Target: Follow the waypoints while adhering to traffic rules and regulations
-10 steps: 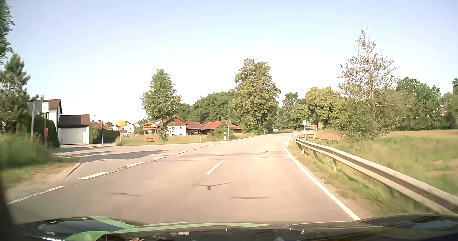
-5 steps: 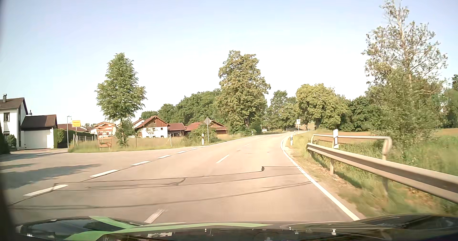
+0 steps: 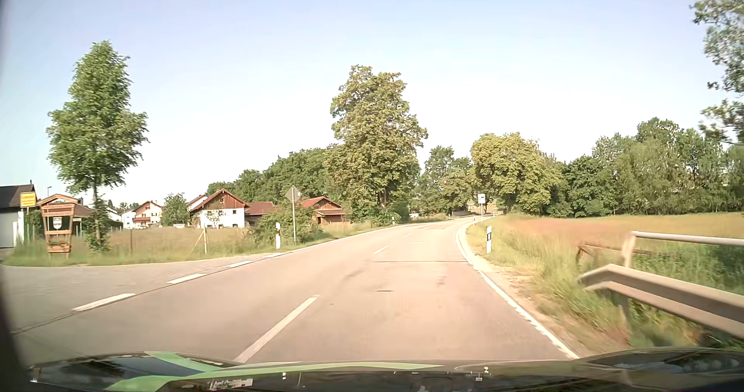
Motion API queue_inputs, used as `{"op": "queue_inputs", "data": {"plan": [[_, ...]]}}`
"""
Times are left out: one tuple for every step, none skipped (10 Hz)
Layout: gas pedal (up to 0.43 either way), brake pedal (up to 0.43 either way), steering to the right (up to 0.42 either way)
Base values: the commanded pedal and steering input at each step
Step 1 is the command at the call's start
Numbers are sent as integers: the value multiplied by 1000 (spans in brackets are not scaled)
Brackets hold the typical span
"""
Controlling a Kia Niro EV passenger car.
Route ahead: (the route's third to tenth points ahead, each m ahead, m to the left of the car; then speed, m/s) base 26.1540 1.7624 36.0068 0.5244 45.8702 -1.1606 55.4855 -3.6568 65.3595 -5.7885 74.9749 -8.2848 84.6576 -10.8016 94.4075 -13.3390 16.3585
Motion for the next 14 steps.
{"op": "queue_inputs", "data": {"plan": [[157,0,21],[157,0,21],[157,0,21],[150,0,20],[150,0,21],[150,0,21],[150,0,22],[130,0,24],[118,0,24],[118,0,24],[118,0,24],[118,0,24],[130,0,24],[130,0,24]]}}
